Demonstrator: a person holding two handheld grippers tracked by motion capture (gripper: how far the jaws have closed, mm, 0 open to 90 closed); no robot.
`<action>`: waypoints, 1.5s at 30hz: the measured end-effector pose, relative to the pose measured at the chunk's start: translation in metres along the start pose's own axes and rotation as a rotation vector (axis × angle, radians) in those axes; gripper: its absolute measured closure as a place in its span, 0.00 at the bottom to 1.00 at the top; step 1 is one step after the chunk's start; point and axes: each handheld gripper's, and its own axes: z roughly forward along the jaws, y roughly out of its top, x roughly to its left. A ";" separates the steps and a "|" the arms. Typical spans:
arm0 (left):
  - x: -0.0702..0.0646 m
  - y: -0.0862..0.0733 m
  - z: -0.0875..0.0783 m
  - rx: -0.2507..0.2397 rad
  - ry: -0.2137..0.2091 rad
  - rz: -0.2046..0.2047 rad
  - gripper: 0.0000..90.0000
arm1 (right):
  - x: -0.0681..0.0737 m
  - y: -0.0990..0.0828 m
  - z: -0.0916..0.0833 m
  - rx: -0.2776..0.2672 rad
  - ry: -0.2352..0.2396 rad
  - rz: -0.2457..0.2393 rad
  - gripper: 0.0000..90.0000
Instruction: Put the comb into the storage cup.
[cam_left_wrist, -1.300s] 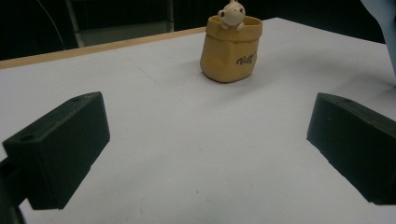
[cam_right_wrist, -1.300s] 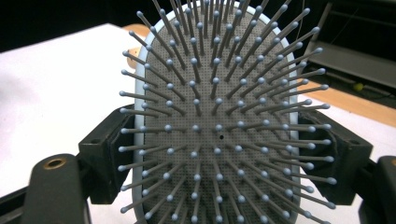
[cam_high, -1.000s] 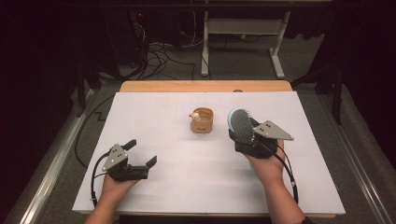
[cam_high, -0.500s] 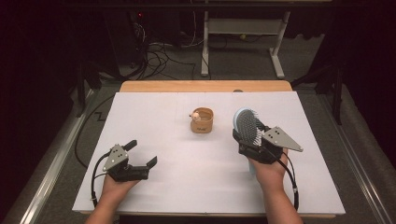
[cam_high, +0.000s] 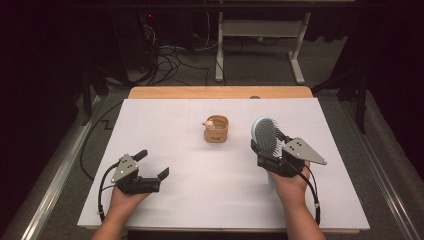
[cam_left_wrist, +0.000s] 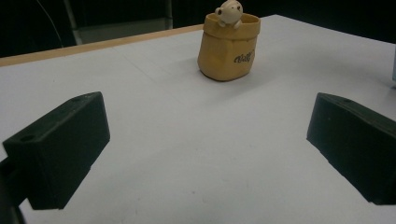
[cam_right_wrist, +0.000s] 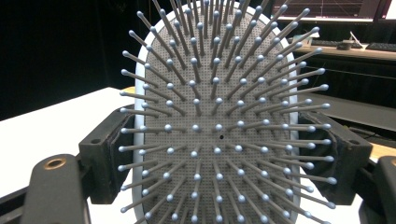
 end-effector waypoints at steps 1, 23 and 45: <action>0.000 0.000 0.000 -0.005 -0.001 -0.003 0.00 | 0.000 0.000 0.000 0.000 0.000 0.005 0.23; -0.013 0.023 0.008 0.018 -0.013 0.029 0.00 | 0.017 0.016 0.014 -0.031 0.050 -0.020 0.23; -0.030 0.047 0.022 -0.008 -0.082 0.048 0.00 | 0.045 0.016 0.033 -0.028 0.099 -0.083 0.23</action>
